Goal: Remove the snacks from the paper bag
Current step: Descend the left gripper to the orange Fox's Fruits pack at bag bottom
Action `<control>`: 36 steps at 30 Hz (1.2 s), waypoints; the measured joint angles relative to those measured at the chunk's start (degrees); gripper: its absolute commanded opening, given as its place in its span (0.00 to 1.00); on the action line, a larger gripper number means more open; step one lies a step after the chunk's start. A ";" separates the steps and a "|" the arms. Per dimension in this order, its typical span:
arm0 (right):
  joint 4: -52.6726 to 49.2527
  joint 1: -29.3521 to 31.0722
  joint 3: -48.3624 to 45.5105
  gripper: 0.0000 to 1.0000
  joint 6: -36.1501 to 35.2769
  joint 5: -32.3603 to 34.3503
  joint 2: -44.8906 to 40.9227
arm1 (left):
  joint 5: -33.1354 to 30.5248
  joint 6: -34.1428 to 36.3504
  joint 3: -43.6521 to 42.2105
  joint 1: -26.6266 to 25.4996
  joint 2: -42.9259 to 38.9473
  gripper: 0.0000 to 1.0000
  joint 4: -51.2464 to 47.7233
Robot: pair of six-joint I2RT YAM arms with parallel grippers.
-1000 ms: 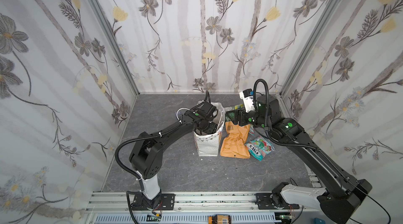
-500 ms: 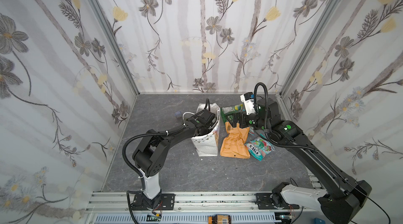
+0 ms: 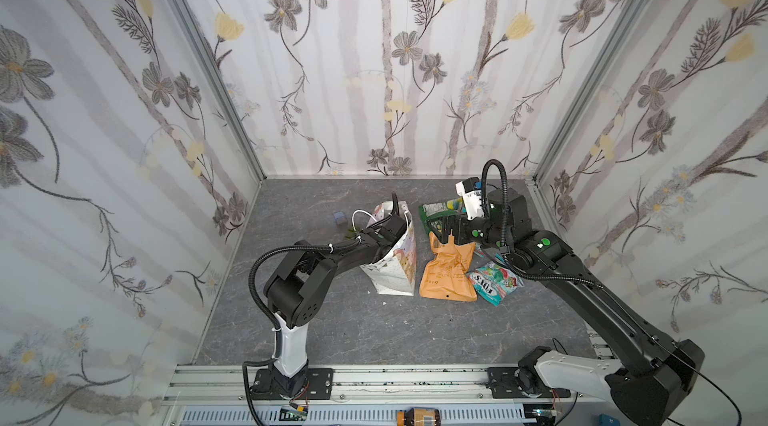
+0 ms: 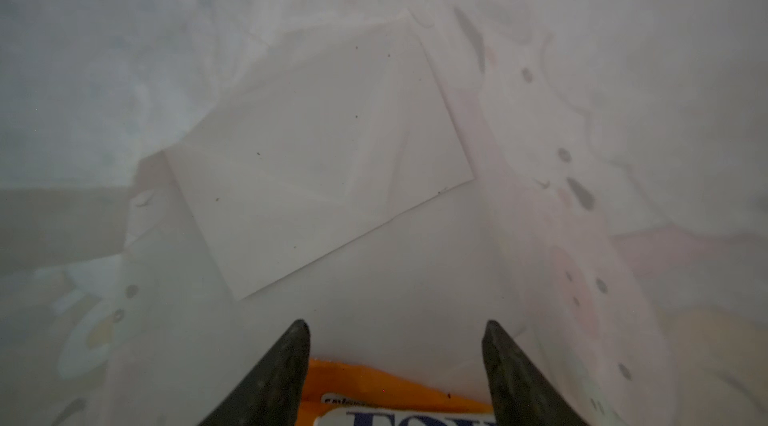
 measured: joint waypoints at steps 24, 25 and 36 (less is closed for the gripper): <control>1.95 0.00 -2.58 1.00 0.92 -1.07 0.31 | 1.97 -0.79 6.69 -0.07 0.31 0.35 -8.44; 1.95 0.00 -2.62 1.00 1.01 -1.18 0.31 | 2.34 -0.90 7.32 -0.07 -0.42 0.43 -9.14; 2.32 -0.07 -4.26 1.00 1.03 -1.62 -0.39 | 9.07 -4.33 13.88 -0.76 -2.01 0.78 -23.02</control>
